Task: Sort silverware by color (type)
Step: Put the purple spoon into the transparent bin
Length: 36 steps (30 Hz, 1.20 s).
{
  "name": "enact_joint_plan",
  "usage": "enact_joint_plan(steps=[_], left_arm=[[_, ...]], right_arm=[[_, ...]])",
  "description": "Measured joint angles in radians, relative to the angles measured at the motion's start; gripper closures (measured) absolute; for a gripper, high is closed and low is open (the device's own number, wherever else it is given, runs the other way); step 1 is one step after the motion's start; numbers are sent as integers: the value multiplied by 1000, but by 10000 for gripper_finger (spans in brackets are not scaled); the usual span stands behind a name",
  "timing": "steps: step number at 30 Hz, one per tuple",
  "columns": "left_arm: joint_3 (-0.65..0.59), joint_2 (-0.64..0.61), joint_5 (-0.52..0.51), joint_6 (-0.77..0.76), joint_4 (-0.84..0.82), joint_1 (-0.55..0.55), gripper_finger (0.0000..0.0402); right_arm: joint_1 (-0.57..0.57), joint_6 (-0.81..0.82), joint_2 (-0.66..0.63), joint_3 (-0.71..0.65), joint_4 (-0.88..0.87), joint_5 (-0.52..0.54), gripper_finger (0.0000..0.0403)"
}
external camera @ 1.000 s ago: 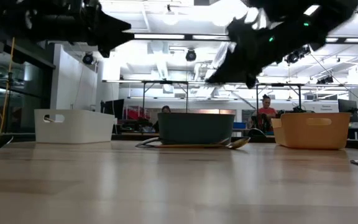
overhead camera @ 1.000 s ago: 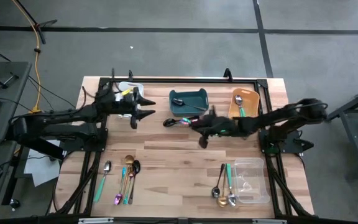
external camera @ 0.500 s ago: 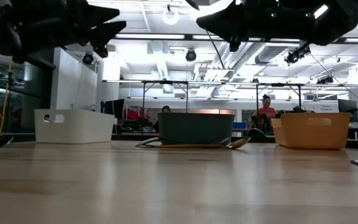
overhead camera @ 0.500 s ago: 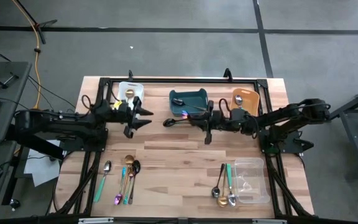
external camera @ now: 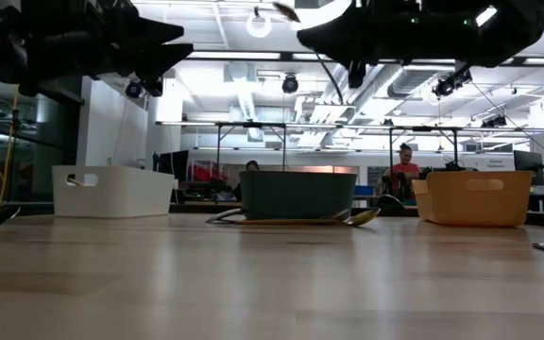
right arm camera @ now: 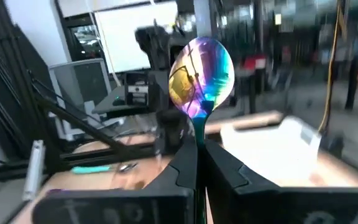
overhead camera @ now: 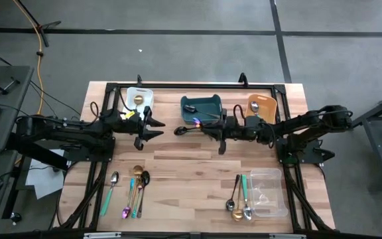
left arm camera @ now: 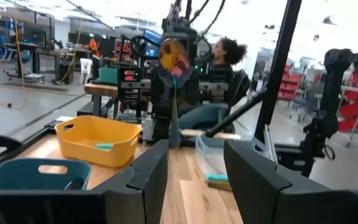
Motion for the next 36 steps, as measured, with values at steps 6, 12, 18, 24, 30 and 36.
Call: enact_joint_plan(steps=[6, 12, 18, 24, 30, 36], left_arm=[[0, 0, -1, 9, -53, 0, 252], [0, 0, -1, -123, -62, 0, 252], [0, 0, -2, -214, -73, 0, 252], [1, 0, -4, -282, -174, -42, 252], [1, 0, -25, -273, -193, -113, 252], [1, 0, -73, -237, -188, -153, 252]], right_arm=[[83, 227, -9, 142, -461, 26, 398], [290, 454, 6, 412, -1148, 250, 398], [565, 961, 6, 528, -1583, 435, 398], [806, 1403, 15, 529, -1741, 456, 398], [902, 1621, 14, 529, -1877, 260, 398], [948, 1761, 14, 529, -2035, 29, 398]])
